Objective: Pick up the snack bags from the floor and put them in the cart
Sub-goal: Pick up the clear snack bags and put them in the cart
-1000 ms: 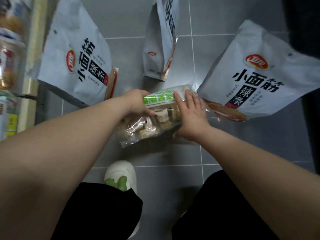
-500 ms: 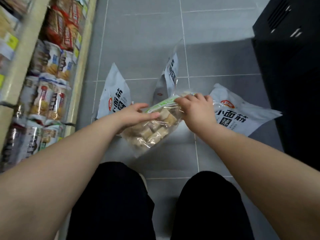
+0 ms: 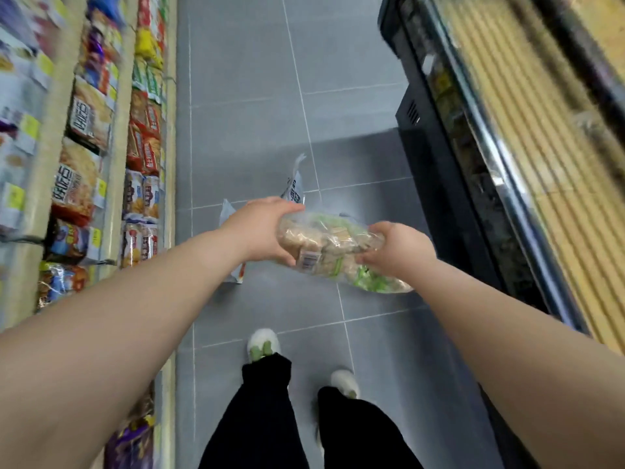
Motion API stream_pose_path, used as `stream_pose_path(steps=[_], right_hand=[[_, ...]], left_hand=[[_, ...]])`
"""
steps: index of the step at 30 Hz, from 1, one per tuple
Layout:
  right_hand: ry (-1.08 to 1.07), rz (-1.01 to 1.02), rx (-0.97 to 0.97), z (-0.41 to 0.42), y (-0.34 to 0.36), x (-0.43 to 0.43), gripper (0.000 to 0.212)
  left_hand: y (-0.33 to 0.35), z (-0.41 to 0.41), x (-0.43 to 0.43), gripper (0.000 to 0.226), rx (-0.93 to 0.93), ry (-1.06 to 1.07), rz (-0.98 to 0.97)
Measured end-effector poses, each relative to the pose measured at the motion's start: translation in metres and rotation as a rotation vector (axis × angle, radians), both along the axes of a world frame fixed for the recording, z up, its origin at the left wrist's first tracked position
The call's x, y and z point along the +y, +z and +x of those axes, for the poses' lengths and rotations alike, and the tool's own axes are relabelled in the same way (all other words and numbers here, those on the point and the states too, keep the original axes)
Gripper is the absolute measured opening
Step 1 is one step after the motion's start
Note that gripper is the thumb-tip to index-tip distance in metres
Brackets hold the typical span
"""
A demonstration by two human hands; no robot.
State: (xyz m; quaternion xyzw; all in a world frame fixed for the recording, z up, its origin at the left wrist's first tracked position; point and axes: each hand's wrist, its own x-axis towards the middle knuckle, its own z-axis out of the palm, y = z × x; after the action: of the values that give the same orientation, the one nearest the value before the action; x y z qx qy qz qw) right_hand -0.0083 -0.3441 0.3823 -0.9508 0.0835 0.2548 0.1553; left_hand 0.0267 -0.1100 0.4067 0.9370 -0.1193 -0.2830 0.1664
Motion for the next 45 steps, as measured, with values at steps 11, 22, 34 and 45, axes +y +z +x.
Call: stream_pose_path(steps=[11, 22, 34, 45], right_hand=[[-0.123, 0.103, -0.072, -0.124, 0.144, -0.069, 0.091], [-0.421, -0.073, -0.129, -0.297, 0.178, -0.047, 0.087], [-1.05, -0.205, -0.261, -0.578, 0.183, -0.031, 0.05], [-1.752, -0.169, -0.466, -0.915, 0.192, -0.023, 0.041]], left_hand=[[0.119, -0.062, -0.069, 0.047, -0.159, -0.138, -0.082], [0.161, -0.117, -0.119, 0.044, -0.115, -0.541, -0.209], [0.174, -0.334, -0.228, 0.076, -0.31, -0.989, -0.425], [0.177, -0.692, -0.318, 0.047, -0.224, -1.335, -0.647]])
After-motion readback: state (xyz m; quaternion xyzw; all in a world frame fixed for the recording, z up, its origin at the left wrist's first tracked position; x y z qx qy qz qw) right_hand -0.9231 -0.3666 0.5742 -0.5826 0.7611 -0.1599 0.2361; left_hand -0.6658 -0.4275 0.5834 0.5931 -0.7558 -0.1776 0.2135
